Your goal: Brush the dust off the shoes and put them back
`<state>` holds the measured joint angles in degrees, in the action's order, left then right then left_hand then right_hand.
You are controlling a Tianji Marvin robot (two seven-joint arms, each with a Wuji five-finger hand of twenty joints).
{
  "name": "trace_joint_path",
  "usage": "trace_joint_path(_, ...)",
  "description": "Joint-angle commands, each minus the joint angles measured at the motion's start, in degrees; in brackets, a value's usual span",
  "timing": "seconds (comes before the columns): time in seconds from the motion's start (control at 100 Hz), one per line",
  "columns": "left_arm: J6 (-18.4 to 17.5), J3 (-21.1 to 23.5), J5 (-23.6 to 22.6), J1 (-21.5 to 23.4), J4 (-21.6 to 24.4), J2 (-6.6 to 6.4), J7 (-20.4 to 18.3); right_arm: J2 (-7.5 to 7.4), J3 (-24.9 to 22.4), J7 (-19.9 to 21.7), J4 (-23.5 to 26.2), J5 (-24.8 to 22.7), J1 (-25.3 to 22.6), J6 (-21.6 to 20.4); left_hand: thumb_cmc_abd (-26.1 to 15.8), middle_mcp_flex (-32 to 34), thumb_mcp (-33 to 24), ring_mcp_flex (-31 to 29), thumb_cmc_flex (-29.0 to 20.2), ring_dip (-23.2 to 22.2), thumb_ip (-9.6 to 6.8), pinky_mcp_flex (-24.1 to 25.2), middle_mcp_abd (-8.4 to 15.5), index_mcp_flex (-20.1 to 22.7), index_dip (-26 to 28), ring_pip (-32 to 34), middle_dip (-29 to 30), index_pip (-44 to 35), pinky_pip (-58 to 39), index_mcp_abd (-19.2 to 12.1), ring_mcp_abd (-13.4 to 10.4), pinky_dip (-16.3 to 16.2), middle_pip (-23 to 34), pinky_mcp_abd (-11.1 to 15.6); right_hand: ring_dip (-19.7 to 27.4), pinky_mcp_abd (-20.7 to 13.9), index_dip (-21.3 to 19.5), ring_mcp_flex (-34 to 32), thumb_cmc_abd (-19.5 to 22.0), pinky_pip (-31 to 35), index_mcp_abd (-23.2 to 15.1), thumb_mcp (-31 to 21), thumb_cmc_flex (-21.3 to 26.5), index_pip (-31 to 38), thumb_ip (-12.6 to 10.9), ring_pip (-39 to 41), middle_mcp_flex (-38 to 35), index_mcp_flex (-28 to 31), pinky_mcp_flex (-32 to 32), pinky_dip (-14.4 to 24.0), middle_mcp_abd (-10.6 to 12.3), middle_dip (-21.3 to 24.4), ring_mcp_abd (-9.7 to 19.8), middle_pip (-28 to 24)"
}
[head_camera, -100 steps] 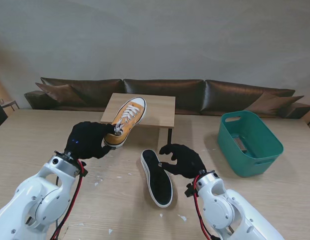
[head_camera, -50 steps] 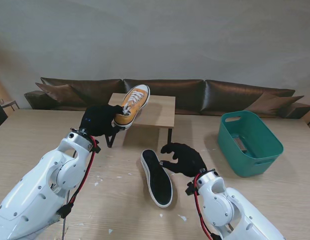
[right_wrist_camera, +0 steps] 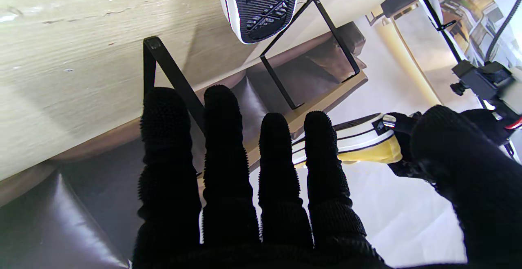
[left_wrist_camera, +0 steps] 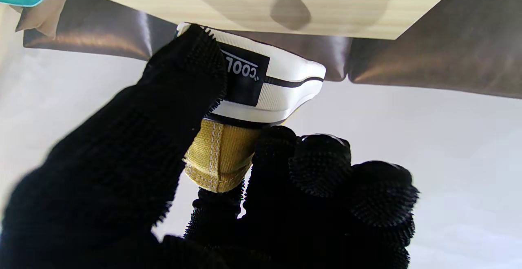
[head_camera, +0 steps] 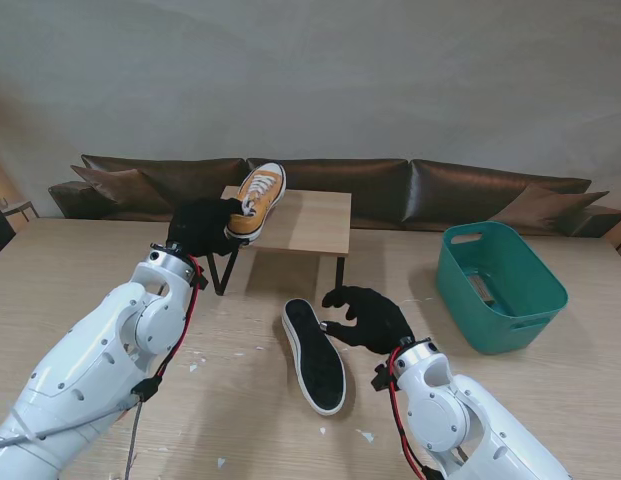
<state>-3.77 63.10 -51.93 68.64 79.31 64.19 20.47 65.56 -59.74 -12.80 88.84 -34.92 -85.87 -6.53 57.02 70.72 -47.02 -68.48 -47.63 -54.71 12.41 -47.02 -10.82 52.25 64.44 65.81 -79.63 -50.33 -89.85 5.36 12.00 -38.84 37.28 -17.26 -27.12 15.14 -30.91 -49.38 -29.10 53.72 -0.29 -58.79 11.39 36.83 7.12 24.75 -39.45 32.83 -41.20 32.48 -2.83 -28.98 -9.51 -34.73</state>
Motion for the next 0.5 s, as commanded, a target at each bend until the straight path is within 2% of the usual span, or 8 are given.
trace_joint_path(0.0,-0.5,0.0,0.5,-1.6,-1.1,0.48,-0.9,0.15,0.2,1.0,0.2,0.0,-0.2,0.0,-9.0,0.9,-2.9,-1.0,-9.6,-1.2,-1.70,1.4,3.8,7.9,9.4,-0.9,-2.1,-39.4,0.5,10.1,-1.6,-0.5,-0.6,-0.2,-0.3,1.1,0.3,0.1,2.0,-0.5,0.1,0.9,-0.2,0.5,-1.5,0.6,0.7,-2.3,22.3,0.1,-0.8,-0.1,-0.4,-0.3)
trace_joint_path(0.09,-1.2,-1.0,2.1,-3.3,-3.8,0.73,-1.0,0.18,0.2,1.1,0.2,0.2,-0.2,0.1,-9.2,0.4,-0.2,0.0,-10.4,-1.1,-1.27,2.5,3.0,7.6,9.4,-1.5,-1.2,-38.7,0.9,10.7,-0.3,-0.7,-2.0,-0.3,-0.3,1.1,0.3,0.1,2.1,-0.5,0.1,0.9,-0.2,0.5,-1.5,0.6,0.7,-2.3,22.4,0.1,-0.8,-0.1,-0.4,-0.3)
trace_joint_path(0.23,-1.7,-2.9,2.3,-5.6,-7.3,0.88,-0.3,0.18,0.2,1.3,0.2,0.5,-0.2,0.3,-7.0,0.9,1.3,0.1,-10.4,-0.2,-1.76,2.8,3.1,8.4,8.7,-3.3,1.0,-36.5,1.7,10.3,0.7,-0.6,-3.8,-0.2,-0.3,1.2,0.3,0.2,2.1,-0.6,0.1,0.9,-0.3,0.5,-1.5,0.6,0.8,-2.4,22.4,0.1,-0.8,-0.1,-0.5,-0.3)
trace_joint_path(0.49,-0.8,-4.9,3.2,-6.8,-9.6,1.15,-0.3,0.21,0.2,1.4,0.2,0.8,-0.1,0.5,-6.9,-0.9,1.0,1.7,-8.1,0.1,-1.67,4.2,2.5,7.2,8.7,-4.4,1.3,-35.0,2.0,10.0,0.3,-0.7,-5.0,0.6,-0.3,1.1,0.3,0.2,2.2,-0.6,0.1,0.9,-0.2,0.6,-1.5,0.6,0.8,-2.4,22.5,0.1,-0.9,-0.1,-0.4,-0.4)
